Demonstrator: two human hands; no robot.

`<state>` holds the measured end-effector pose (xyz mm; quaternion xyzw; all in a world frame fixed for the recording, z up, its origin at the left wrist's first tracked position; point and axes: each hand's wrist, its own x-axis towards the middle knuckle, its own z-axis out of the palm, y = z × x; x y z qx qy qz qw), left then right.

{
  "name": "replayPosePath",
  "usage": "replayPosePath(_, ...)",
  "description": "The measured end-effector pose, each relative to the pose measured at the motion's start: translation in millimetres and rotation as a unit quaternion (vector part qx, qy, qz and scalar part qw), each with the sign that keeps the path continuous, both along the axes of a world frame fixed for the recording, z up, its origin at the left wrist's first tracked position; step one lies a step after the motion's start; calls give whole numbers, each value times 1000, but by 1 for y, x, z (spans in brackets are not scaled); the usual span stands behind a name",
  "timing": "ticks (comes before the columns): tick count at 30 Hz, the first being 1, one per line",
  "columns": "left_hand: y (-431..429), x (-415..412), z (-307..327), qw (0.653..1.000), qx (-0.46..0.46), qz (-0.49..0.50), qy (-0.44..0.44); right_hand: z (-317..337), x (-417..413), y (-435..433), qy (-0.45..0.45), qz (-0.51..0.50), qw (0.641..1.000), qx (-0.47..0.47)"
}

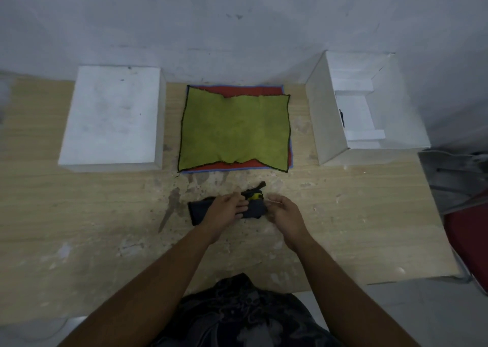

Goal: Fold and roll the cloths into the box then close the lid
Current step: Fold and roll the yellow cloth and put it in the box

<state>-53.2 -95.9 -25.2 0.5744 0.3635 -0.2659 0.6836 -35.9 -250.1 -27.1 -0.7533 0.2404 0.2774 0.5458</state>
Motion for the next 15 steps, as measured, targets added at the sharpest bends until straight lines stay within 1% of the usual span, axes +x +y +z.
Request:
replayPosePath(4,5,-1,0,1000,-1,3,5,10,2,4,12,-49,996,69)
replayPosePath(8,16,-6,0,1000,6,-9,0,12,3,15,36,-56,994,91)
replayPosePath(11,24,-10,2,999,20,-24,-10,12,3,25,43,-36,994,93)
replayPosePath(15,35,-18,3,994,72,-69,-35,13,1,38,40,30,996,78)
